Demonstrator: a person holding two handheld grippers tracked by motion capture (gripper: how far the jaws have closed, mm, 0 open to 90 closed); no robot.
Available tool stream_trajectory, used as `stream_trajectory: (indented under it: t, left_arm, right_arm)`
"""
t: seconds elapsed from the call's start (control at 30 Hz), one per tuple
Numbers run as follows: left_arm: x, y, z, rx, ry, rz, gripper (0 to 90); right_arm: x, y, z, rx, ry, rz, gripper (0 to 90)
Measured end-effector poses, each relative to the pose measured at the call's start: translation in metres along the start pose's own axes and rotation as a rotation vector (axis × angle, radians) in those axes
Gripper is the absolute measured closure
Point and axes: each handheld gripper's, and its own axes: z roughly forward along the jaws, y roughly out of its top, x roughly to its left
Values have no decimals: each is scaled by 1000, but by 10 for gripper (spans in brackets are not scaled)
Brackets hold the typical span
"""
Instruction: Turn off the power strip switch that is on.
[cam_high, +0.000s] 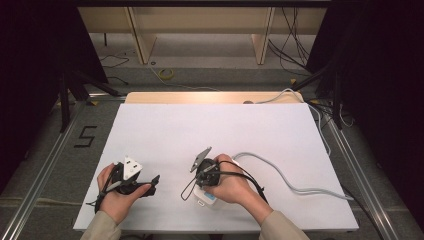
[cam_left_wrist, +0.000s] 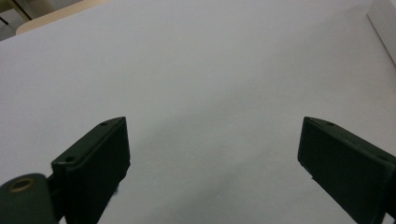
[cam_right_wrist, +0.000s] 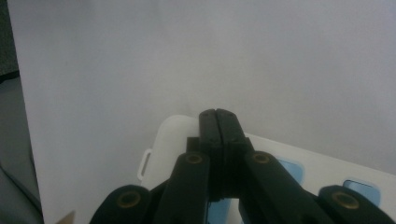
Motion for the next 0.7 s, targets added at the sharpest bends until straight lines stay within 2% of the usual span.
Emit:
stream_trajectory:
  t: [0.7]
  left_arm:
    - [-1, 0, 0, -1, 0, 0, 88]
  right_arm:
    - [1, 0, 1, 11, -7, 10, 900]
